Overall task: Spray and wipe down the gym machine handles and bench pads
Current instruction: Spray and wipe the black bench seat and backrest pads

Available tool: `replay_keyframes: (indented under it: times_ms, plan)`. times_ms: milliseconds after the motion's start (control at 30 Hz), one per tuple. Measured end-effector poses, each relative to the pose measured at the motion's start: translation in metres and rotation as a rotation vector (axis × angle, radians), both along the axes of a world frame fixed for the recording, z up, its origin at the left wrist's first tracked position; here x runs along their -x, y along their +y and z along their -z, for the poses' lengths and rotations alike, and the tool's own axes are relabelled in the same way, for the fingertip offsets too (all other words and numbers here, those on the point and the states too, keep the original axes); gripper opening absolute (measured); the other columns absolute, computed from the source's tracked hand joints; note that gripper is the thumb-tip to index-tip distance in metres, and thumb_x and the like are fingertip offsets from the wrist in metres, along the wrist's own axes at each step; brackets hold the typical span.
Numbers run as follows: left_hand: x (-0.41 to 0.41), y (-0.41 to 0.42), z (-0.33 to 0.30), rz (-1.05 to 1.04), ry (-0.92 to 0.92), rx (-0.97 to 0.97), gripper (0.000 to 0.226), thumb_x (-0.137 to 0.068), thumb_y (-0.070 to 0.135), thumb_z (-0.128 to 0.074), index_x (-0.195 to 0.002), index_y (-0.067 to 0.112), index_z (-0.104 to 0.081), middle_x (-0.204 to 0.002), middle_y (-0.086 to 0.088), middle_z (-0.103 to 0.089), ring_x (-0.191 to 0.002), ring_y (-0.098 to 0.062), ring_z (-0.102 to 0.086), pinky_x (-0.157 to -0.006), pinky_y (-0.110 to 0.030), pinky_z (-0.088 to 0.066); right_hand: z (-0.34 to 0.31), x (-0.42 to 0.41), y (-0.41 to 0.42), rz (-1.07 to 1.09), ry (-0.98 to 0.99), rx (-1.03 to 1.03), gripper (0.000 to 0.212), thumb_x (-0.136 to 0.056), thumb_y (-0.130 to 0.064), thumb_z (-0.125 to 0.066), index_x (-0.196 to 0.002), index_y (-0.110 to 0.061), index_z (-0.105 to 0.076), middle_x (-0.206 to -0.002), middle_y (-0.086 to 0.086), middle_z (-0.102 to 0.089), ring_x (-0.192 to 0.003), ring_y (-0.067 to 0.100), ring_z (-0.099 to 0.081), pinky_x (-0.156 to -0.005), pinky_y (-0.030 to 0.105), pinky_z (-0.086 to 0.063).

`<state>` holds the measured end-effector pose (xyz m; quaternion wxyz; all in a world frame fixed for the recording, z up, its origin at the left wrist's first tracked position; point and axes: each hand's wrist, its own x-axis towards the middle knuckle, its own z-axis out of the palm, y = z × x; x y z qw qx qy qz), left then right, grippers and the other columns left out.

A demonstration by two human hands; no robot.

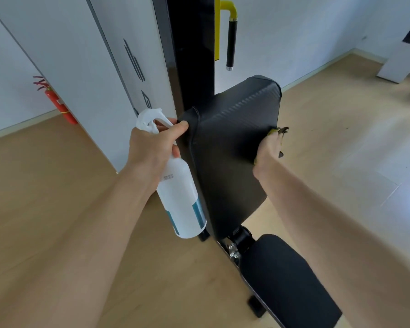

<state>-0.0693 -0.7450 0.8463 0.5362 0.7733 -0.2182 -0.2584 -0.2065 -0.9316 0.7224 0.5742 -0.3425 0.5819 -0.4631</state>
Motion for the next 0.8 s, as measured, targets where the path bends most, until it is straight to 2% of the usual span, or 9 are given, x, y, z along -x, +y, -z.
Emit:
replay_keyframes:
  times_ms: [67,133,233,300,433,533,633,733,800]
  plan:
    - [0.0,0.0,0.003,-0.008,0.027,0.015,0.057,-0.065,0.055,-0.077,-0.114,0.029,-0.064,-0.095,-0.003,-0.07,-0.082,-0.025,-0.068,-0.083,-0.052,-0.061,-0.004,-0.002,0.02,0.003,0.039,0.026,0.053,-0.107,-0.02,-0.015,-0.16,-0.01,-0.016,-0.166,0.007,-0.019,-0.152,0.026,-0.019,-0.124,0.045,-0.016]
    - [0.0,0.0,0.004,-0.014,0.04,0.028,0.045,-0.071,0.05,-0.078,-0.109,0.03,-0.065,-0.085,-0.001,-0.068,-0.076,-0.021,-0.066,-0.084,-0.051,-0.06,0.005,-0.009,0.059,-0.036,0.057,-0.015,0.053,-0.11,-0.023,-0.013,-0.162,-0.02,-0.006,-0.169,-0.003,-0.004,-0.155,0.018,-0.001,-0.125,0.04,-0.001]
    - [0.001,-0.001,0.003,-0.015,0.037,0.026,0.051,-0.068,0.053,-0.078,-0.112,0.029,-0.065,-0.09,-0.002,-0.069,-0.078,-0.023,-0.066,-0.084,-0.052,-0.06,0.024,-0.014,0.104,-0.089,0.06,-0.105,0.055,-0.107,-0.04,-0.017,-0.16,-0.039,-0.001,-0.169,-0.013,-0.001,-0.156,0.018,0.001,-0.125,0.049,-0.005]
    - [0.0,-0.001,0.002,-0.015,0.037,0.019,0.059,-0.062,0.057,-0.078,-0.113,0.029,-0.065,-0.095,-0.004,-0.07,-0.08,-0.025,-0.067,-0.083,-0.054,-0.06,0.019,-0.015,0.117,-0.153,0.039,-0.119,0.055,-0.107,-0.043,-0.019,-0.158,-0.043,0.001,-0.168,-0.015,-0.001,-0.155,0.017,-0.003,-0.125,0.051,-0.01]
    - [-0.001,-0.001,0.005,-0.008,0.062,0.06,0.041,-0.069,0.048,-0.08,-0.103,0.027,-0.071,-0.078,0.001,-0.068,-0.072,-0.024,-0.063,-0.086,-0.055,-0.058,-0.029,-0.023,0.102,-0.19,0.128,0.193,0.055,-0.109,-0.039,-0.02,-0.16,-0.035,-0.001,-0.168,-0.014,0.004,-0.154,0.009,0.003,-0.126,0.039,-0.004]
    - [-0.003,-0.001,0.006,0.002,0.064,0.056,0.041,-0.07,0.048,-0.08,-0.104,0.027,-0.071,-0.079,-0.001,-0.069,-0.072,-0.024,-0.063,-0.086,-0.057,-0.058,-0.058,-0.031,0.069,-0.129,0.237,0.454,0.055,-0.109,-0.039,-0.02,-0.161,-0.03,-0.004,-0.169,-0.01,0.003,-0.154,0.008,0.005,-0.127,0.038,0.0]
    - [-0.003,-0.002,0.006,0.003,0.034,0.05,0.047,-0.068,0.052,-0.078,-0.107,0.028,-0.069,-0.088,-0.005,-0.071,-0.075,-0.026,-0.065,-0.084,-0.058,-0.059,-0.047,-0.026,0.049,-0.103,0.304,0.562,0.054,-0.109,-0.039,-0.019,-0.161,-0.03,-0.007,-0.169,-0.009,-0.001,-0.155,0.009,0.003,-0.126,0.032,0.002]
    - [-0.003,-0.002,0.007,0.002,0.013,0.051,0.049,-0.066,0.055,-0.077,-0.108,0.031,-0.067,-0.09,-0.005,-0.071,-0.077,-0.025,-0.065,-0.083,-0.057,-0.059,-0.008,-0.013,0.039,-0.046,0.186,0.371,0.052,-0.11,-0.037,-0.019,-0.161,-0.03,-0.01,-0.169,-0.01,-0.003,-0.154,0.008,-0.001,-0.124,0.028,0.0]
    - [-0.002,-0.002,0.008,0.001,0.001,0.046,0.05,-0.066,0.057,-0.075,-0.109,0.032,-0.066,-0.092,-0.004,-0.071,-0.08,-0.024,-0.065,-0.083,-0.056,-0.06,0.027,-0.001,0.04,-0.042,0.131,0.141,0.054,-0.109,-0.04,-0.019,-0.161,-0.032,-0.009,-0.169,-0.011,-0.003,-0.154,0.009,-0.002,-0.126,0.036,-0.002]
